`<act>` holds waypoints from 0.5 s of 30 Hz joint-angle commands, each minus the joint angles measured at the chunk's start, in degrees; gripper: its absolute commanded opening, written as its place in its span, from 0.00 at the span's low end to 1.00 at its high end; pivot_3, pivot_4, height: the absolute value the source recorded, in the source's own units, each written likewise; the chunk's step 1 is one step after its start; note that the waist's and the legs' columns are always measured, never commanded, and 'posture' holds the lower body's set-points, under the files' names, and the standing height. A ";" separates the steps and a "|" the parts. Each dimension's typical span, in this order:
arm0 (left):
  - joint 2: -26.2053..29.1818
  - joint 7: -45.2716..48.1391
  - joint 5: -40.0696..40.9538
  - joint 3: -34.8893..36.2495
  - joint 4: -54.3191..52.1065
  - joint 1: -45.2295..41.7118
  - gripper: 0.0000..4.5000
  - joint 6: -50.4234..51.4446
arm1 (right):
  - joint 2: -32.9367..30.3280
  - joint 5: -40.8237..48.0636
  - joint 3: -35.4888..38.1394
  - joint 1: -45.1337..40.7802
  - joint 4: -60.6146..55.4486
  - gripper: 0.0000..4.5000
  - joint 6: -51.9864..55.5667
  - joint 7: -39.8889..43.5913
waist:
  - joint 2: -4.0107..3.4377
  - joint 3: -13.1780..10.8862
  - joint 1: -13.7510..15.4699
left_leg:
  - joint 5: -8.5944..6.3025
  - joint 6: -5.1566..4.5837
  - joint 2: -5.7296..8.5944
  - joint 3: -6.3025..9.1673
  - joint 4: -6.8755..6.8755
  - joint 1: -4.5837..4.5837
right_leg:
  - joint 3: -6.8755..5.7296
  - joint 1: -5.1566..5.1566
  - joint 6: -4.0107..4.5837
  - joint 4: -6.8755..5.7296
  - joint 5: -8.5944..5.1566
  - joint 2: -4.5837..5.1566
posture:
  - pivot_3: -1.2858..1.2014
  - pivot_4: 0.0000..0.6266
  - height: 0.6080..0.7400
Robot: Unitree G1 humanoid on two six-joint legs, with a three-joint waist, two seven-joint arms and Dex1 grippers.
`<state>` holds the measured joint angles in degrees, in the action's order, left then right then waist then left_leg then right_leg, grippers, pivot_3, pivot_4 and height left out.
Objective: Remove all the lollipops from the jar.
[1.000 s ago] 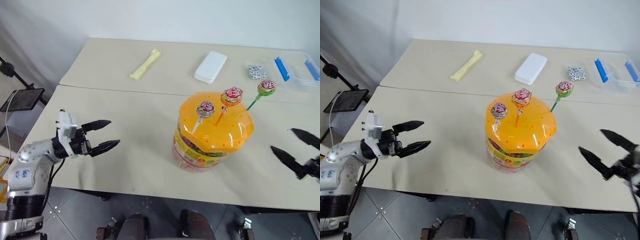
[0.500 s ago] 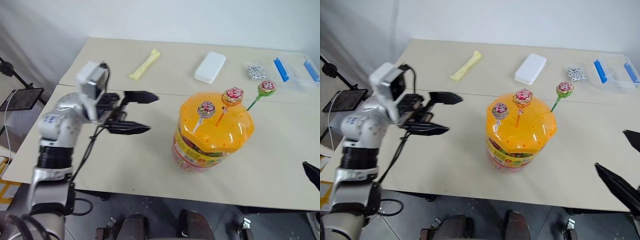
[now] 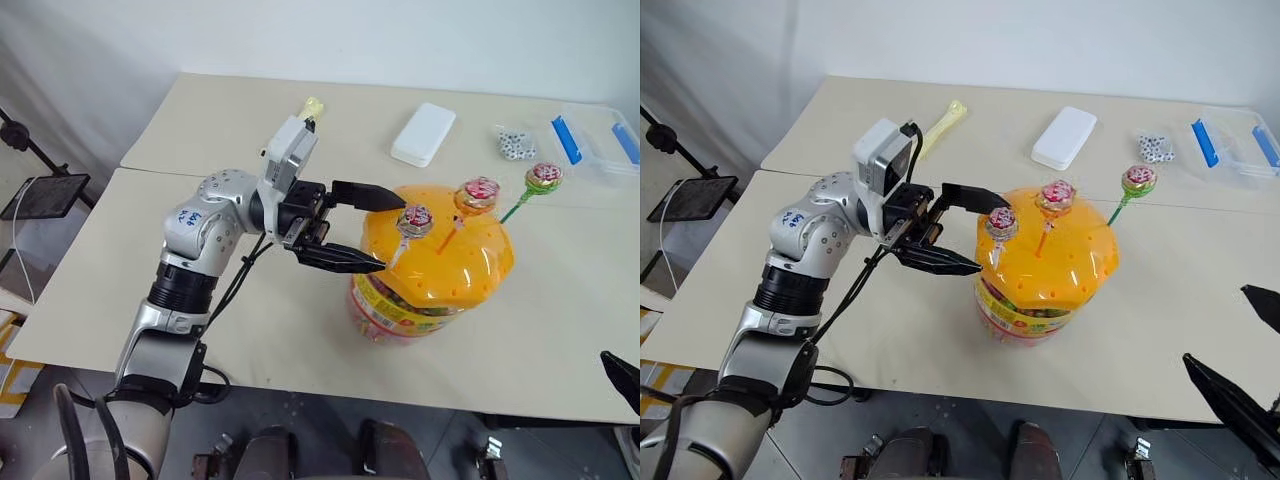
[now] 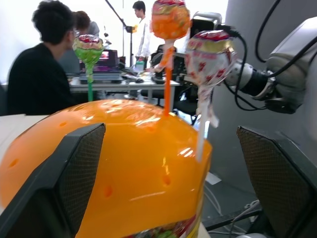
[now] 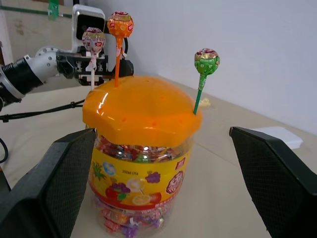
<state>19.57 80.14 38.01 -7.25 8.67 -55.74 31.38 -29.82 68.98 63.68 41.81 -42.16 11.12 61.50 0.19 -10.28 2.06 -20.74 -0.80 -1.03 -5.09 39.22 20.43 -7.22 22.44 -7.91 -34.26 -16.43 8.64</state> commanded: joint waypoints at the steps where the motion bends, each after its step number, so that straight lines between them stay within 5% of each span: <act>1: -0.39 2.25 0.15 -1.10 -2.38 -1.29 1.00 -0.09 | 0.70 1.08 2.29 1.56 0.91 1.00 -1.46 1.08 | 0.00 0.00 0.04 | 0.00 -0.01 0.00 -0.02 0.00 0.00 | 0.02 0.00 0.00 0.01 0.00 0.00 | 0.52 0.24 1.00; 6: -1.48 2.45 -1.21 -2.28 -2.69 -2.44 0.96 -0.78 | 1.60 -0.45 1.52 1.03 2.83 1.00 -2.89 0.84 | -0.01 0.00 0.65 | -0.01 -0.02 0.01 -0.07 0.00 0.00 | 0.09 -0.01 0.00 0.09 0.00 -0.01 | 0.52 0.24 1.00; 15: -2.78 2.58 -1.63 -3.54 -2.24 -3.64 0.39 -0.01 | 2.96 0.42 0.23 1.31 1.96 1.00 -4.44 2.80 | -0.01 0.00 0.89 | -0.03 -0.06 0.02 -0.14 0.02 0.00 | 0.21 0.00 0.00 0.13 0.00 -0.04 | 0.52 0.24 1.00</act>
<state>17.05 82.17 36.77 -10.50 7.03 -58.03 31.84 -27.85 68.52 63.70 43.03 -39.12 8.23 63.80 0.18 -10.28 2.95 -20.77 -0.86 -1.01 -5.23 39.24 20.42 -7.01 22.44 -7.91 -34.13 -16.43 8.59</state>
